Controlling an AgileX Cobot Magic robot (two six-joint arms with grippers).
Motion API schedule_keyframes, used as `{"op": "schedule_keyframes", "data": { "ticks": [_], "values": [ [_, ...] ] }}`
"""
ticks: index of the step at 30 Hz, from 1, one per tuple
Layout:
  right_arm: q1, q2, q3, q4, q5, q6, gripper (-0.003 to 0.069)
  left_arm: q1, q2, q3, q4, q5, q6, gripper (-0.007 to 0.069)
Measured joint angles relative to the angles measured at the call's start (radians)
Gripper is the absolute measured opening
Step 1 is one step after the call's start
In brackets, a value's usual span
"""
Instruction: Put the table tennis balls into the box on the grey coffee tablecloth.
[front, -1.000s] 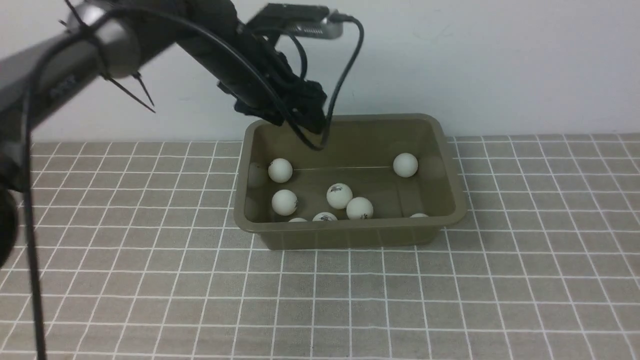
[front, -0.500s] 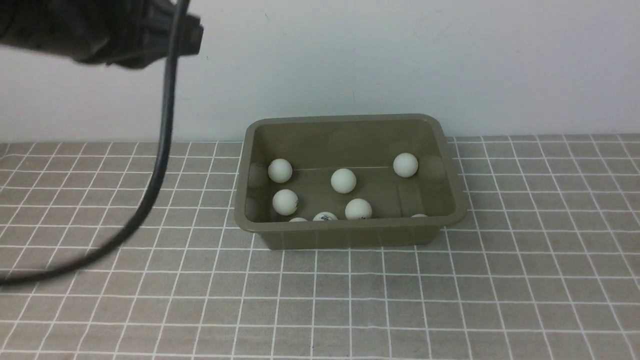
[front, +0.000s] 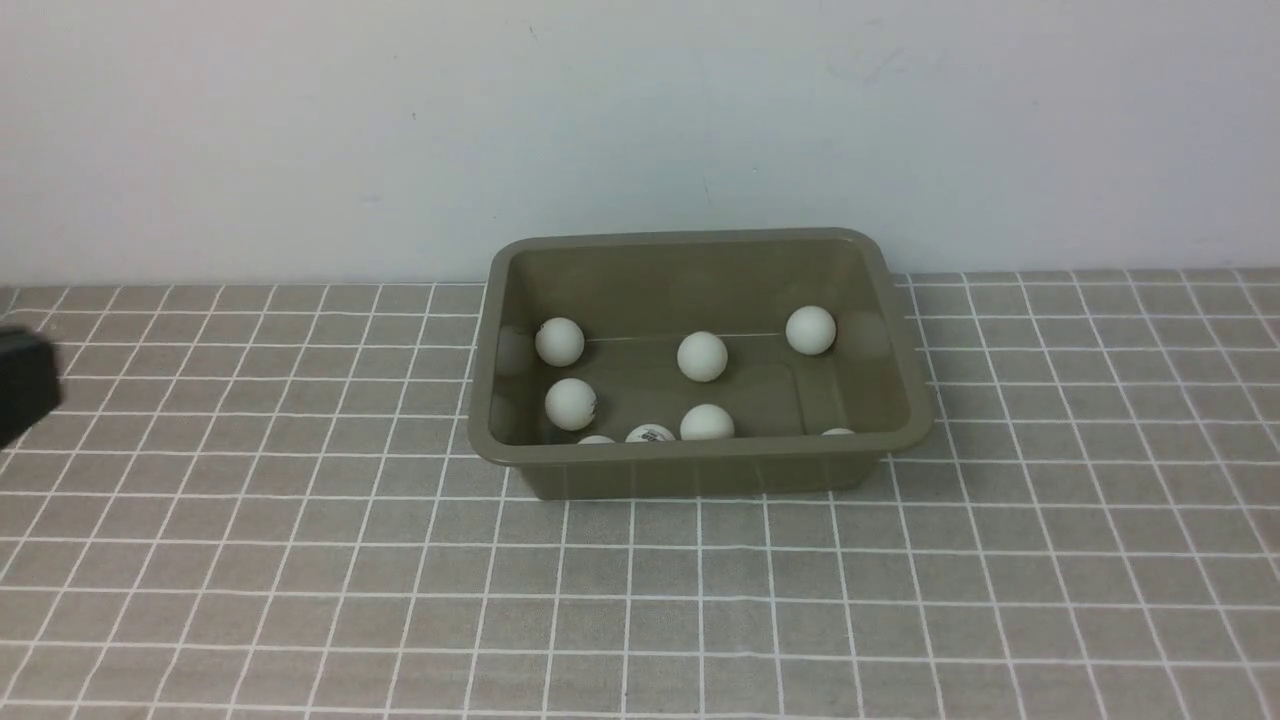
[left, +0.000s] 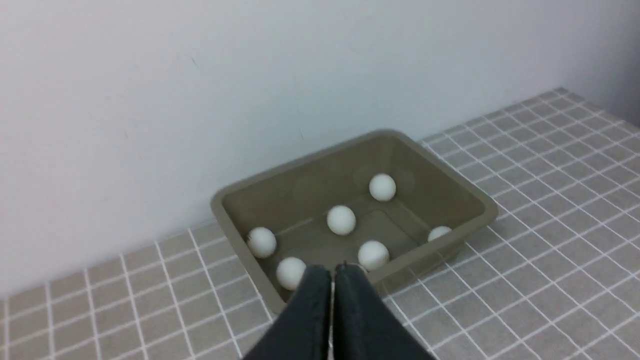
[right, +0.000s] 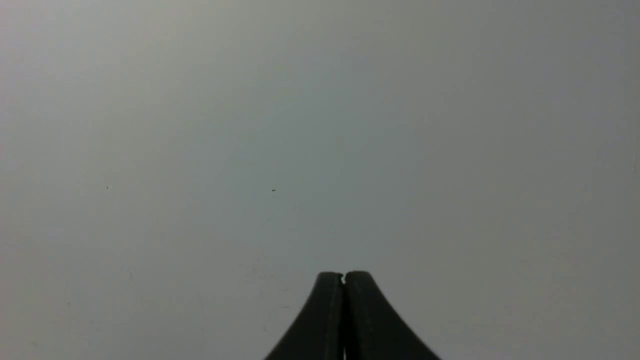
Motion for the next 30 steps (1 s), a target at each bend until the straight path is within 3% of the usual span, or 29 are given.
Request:
{"op": "schedule_keyframes", "data": {
  "ticks": [5, 10, 16, 21, 30],
  "values": [
    [0.0, 0.0, 0.0, -0.001, 0.0, 0.0, -0.0015, 0.008, -0.146, 0.139, 0.13, -0.13, -0.064, -0.0005],
    [0.0, 0.0, 0.0, -0.001, 0.0, 0.0, -0.0015, 0.179, -0.223, 0.397, 0.217, -0.271, -0.175, -0.0005],
    [0.0, 0.0, 0.0, -0.001, 0.0, 0.0, -0.0015, 0.308, -0.373, 0.678, 0.224, -0.346, -0.199, -0.0005],
    [0.0, 0.0, 0.0, -0.001, -0.001, 0.0, -0.0015, 0.31, -0.431, 0.824, 0.226, -0.334, -0.199, -0.0005],
    [0.0, 0.0, 0.0, -0.001, 0.0, 0.0, -0.0015, 0.302, -0.433, 0.828, 0.227, -0.279, -0.199, -0.0005]
  ]
}}
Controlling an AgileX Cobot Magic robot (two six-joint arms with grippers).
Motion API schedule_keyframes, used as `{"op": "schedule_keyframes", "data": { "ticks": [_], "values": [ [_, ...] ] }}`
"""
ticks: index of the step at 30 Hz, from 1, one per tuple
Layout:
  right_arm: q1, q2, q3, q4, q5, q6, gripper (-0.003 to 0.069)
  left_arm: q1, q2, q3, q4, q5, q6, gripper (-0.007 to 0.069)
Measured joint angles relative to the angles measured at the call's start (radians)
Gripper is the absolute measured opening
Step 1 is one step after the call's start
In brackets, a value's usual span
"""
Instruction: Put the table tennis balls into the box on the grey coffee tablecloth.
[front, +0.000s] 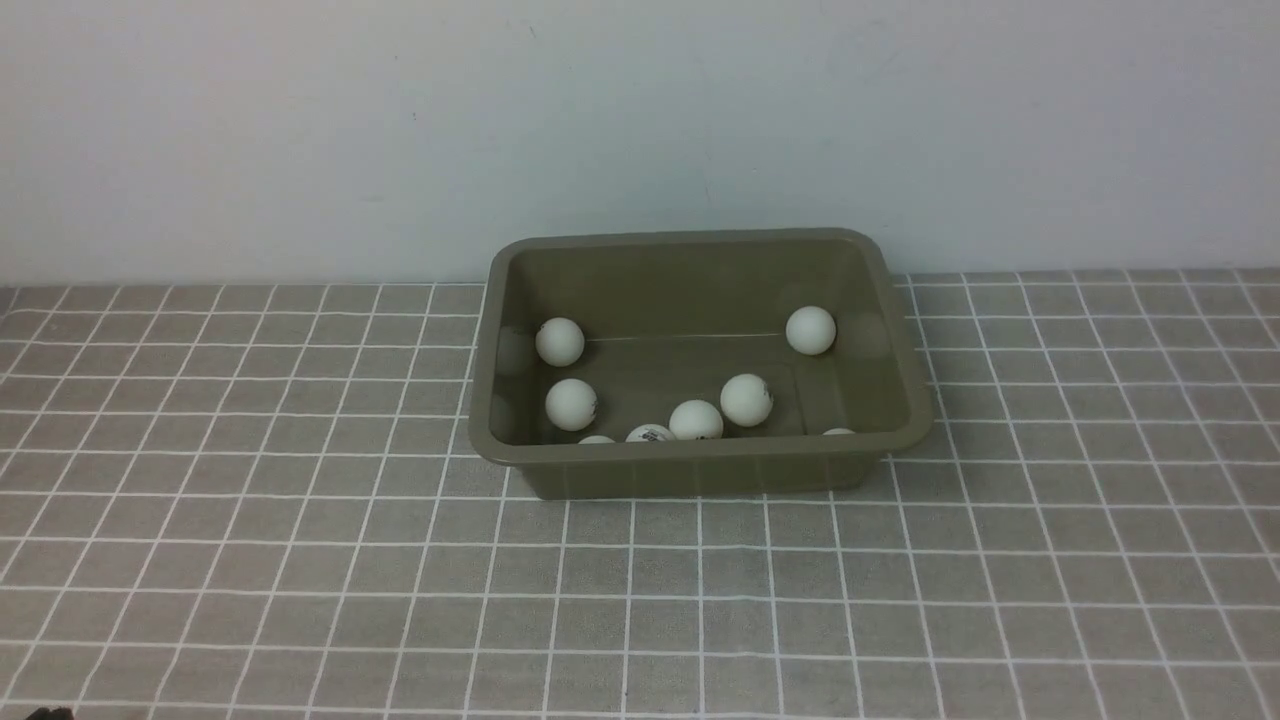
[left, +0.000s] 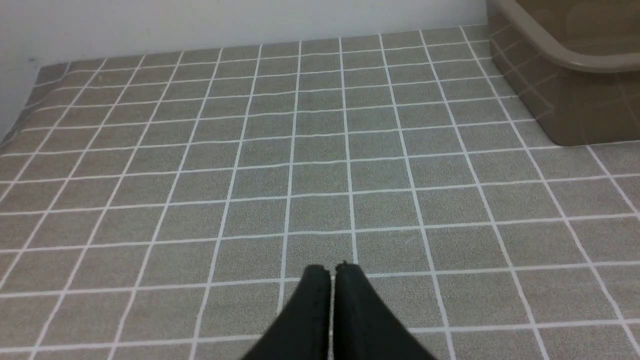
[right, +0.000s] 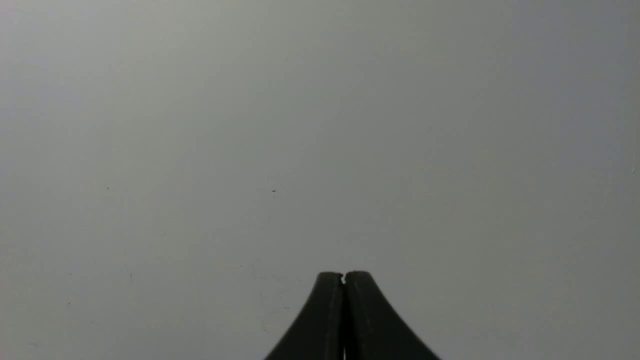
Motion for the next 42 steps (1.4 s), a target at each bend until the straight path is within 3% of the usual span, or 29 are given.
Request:
{"op": "schedule_keyframes", "data": {
  "ticks": [22, 25, 26, 27, 30, 33, 36, 40, 42],
  "values": [
    [0.0, 0.0, 0.0, 0.035, 0.0, 0.0, -0.0015, 0.0, 0.0, 0.0, 0.0, 0.001, -0.002, -0.0005],
    [0.0, 0.0, 0.0, 0.185, -0.002, -0.04, -0.0015, 0.0, 0.0, 0.0, 0.0, 0.001, -0.002, -0.0005],
    [0.0, 0.0, 0.0, 0.33, -0.001, -0.119, -0.0015, 0.0, 0.0, 0.0, 0.0, 0.001, -0.002, -0.0005],
    [0.0, 0.0, 0.0, 0.33, -0.001, -0.129, -0.0015, 0.0, 0.0, 0.0, 0.0, 0.001, -0.002, -0.0005],
    [0.0, 0.0, 0.0, 0.547, 0.001, -0.295, -0.0015, 0.0, 0.0, 0.0, 0.0, 0.001, -0.002, -0.0005],
    [0.0, 0.0, 0.0, 0.654, 0.011, -0.395, -0.0015, 0.0, 0.0, 0.0, 0.0, 0.001, -0.002, -0.0005],
    [0.0, 0.0, 0.012, 0.672, 0.024, -0.445, -0.0015, 0.0, 0.0, 0.0, 0.0, 0.001, -0.002, -0.0005],
    [-0.127, 0.0, 0.125, 0.579, 0.028, -0.453, -0.0015, 0.0, 0.0, 0.0, 0.0, 0.001, -0.002, -0.0005],
    [-0.241, 0.0, 0.202, 0.556, 0.031, -0.424, -0.0015, 0.0, 0.0, 0.0, 0.0, 0.001, -0.002, -0.0005]
  ]
}}
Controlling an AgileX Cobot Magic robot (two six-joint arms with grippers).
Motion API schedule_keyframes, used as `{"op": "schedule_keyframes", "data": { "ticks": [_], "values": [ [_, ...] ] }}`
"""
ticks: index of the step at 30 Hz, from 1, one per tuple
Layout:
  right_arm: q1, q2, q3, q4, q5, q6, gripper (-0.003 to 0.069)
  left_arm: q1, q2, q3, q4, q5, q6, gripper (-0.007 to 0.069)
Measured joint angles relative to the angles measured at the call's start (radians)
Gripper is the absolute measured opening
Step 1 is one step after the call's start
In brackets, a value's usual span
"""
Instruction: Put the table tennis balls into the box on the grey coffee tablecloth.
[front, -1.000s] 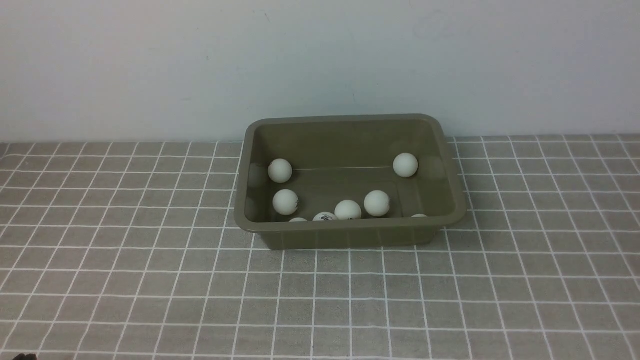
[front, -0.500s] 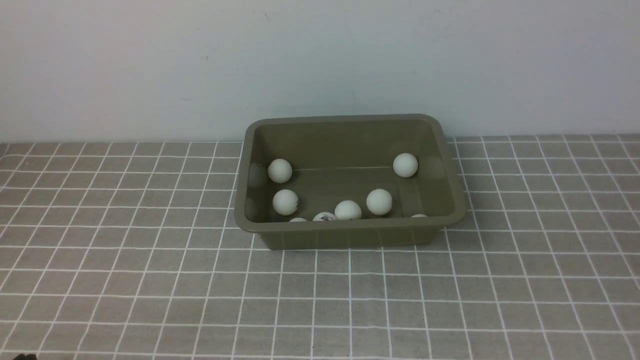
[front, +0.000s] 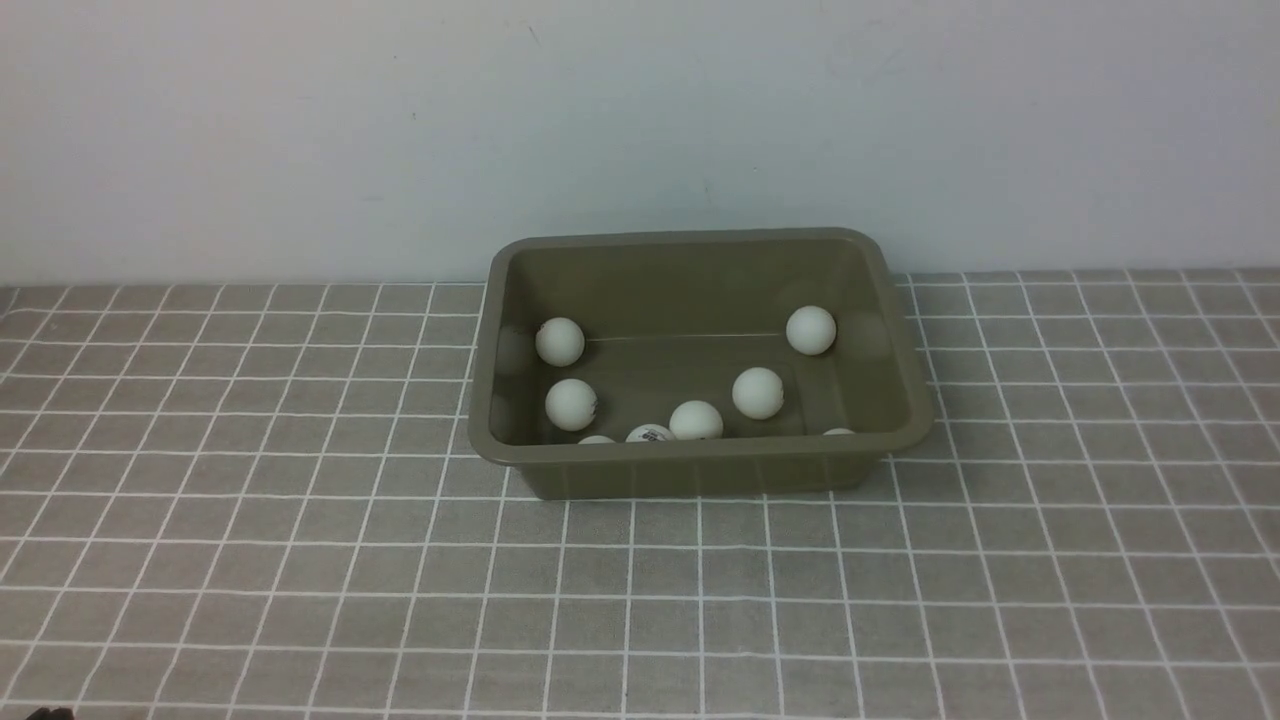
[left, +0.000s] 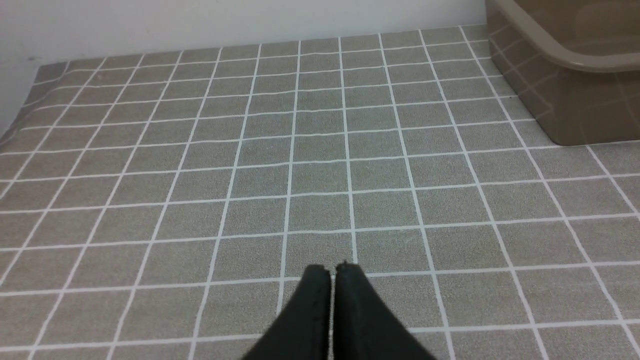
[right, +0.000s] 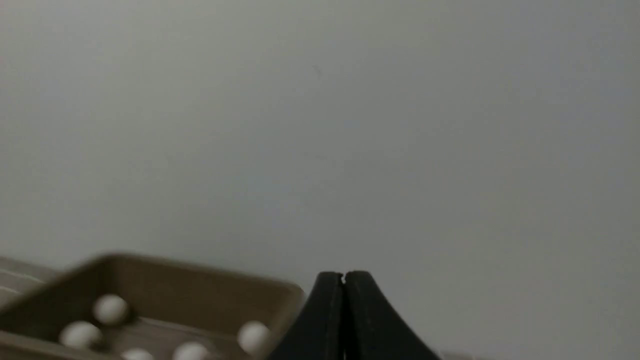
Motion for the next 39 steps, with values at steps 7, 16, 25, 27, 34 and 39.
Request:
{"op": "schedule_keyframes", "data": {
  "ticks": [7, 16, 25, 27, 34, 39],
  "values": [
    [-0.169, 0.0, 0.299, -0.014, -0.032, 0.061, -0.0015, 0.0, 0.0, 0.0, 0.0, 0.002, 0.0, -0.0005],
    [-0.176, 0.001, 0.329, -0.004, -0.026, 0.067, -0.0015, 0.0, 0.0, -0.001, 0.0, 0.004, 0.0, -0.0005],
    [-0.176, 0.001, 0.329, -0.002, -0.026, 0.067, -0.0015, 0.0, 0.0, -0.001, 0.0, 0.005, 0.0, -0.0005],
    [-0.176, 0.001, 0.329, -0.001, -0.026, 0.067, -0.0015, 0.0, 0.0, -0.001, 0.0, 0.005, 0.0, -0.0005],
    [-0.176, 0.001, 0.329, -0.002, -0.026, 0.067, -0.0015, 0.0, 0.0, -0.001, 0.0, 0.006, 0.0, -0.0005],
    [-0.176, 0.001, 0.329, -0.002, -0.026, 0.067, -0.0015, 0.0, 0.0, -0.001, 0.0, 0.006, 0.0, -0.0005]
  ]
}}
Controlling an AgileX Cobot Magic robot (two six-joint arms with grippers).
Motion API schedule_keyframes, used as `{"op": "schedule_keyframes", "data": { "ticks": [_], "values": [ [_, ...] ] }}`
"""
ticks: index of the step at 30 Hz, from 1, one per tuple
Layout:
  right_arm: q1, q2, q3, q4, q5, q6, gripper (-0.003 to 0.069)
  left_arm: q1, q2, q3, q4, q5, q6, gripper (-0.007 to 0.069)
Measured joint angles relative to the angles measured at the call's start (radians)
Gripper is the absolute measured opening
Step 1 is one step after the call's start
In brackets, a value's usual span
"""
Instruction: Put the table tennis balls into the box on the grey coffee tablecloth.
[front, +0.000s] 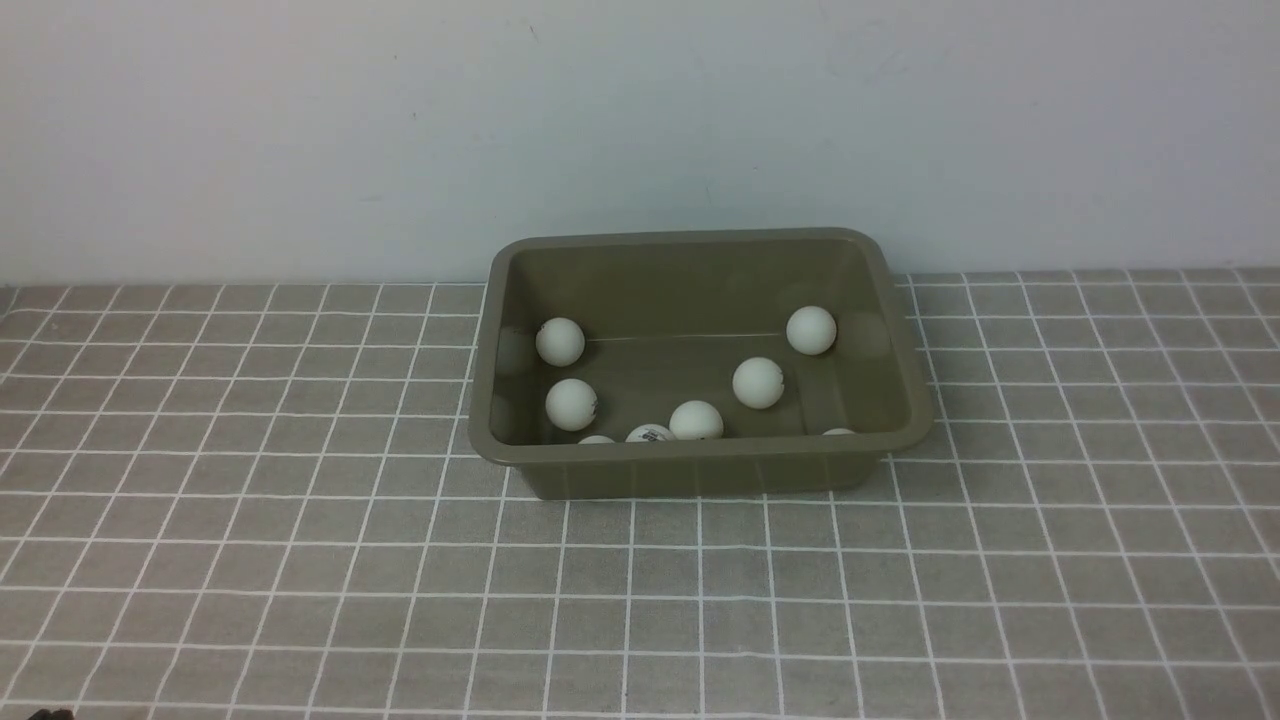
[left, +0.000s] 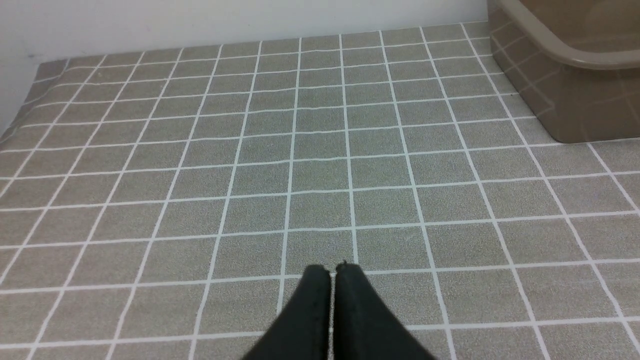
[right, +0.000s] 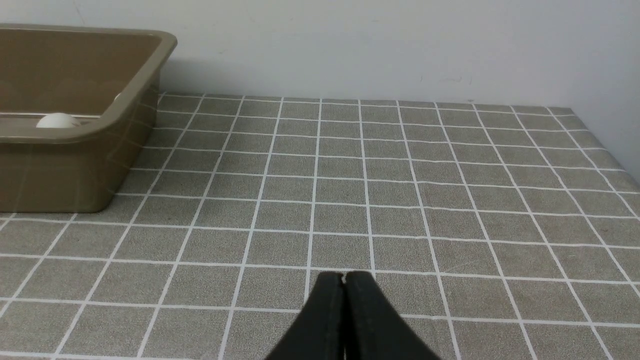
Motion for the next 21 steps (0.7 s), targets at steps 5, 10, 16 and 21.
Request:
{"op": "schedule_keyframes", "data": {
  "ticks": [5, 10, 16, 21],
  "values": [
    [0.0, 0.0, 0.0, 0.0, 0.0, 0.001, -0.0015, 0.0, 0.0, 0.0, 0.0, 0.0, 0.0, -0.0005],
    [0.0, 0.0, 0.0, 0.0, 0.0, 0.008, -0.0015, 0.0, 0.0, 0.0, 0.0, 0.0, 0.0, -0.0005],
    [0.0, 0.0, 0.0, 0.0, 0.0, 0.008, -0.0015, 0.0, 0.0, 0.0, 0.0, 0.0, 0.0, -0.0005],
    [0.0, 0.0, 0.0, 0.0, 0.0, 0.011, -0.0015, 0.0, 0.0, 0.0, 0.0, 0.0, 0.0, -0.0005]
  ]
}}
